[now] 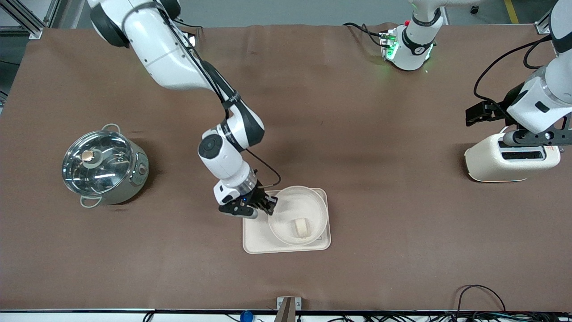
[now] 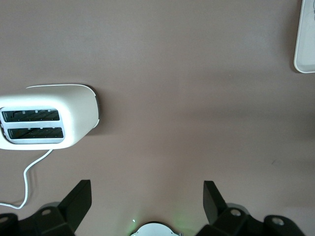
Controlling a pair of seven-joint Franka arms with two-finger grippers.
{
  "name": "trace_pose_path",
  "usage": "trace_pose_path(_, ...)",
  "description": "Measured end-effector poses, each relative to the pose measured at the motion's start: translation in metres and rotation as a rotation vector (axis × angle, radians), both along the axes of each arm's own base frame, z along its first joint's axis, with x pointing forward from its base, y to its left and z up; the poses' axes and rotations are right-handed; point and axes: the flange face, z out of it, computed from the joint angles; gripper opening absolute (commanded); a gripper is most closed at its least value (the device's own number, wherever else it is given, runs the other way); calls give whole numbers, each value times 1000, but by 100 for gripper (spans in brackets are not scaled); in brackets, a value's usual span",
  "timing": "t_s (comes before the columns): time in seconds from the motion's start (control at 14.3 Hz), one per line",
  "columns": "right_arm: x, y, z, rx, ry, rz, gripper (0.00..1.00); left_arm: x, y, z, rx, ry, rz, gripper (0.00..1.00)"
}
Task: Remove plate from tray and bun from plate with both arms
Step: 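Lower the right gripper and grasp the white bowl's rim, then lift the bowl off the tray with the right gripper while the left gripper approaches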
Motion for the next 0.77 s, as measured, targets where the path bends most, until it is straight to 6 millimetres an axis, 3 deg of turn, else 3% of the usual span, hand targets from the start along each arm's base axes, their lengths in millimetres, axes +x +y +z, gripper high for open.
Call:
trace_pose_path(0.21, -44, -8, 16, -32, 43, 49, 0, -1, -7, 0, 0, 0, -12, 100)
trace_pose_path(0.42, -90, -10, 4, -78, 94, 112, 0, 0, -25, -7, 6, 12, -6, 100)
trace_pose_path(0.56, -117, -10, -10, -110, 125, 163, 0, 4, -47, -26, 17, 40, 8, 100)
trace_pose_path(0.77, -154, -9, -26, -139, 158, 223, 0, 14, -96, -69, 52, 70, 93, 100)
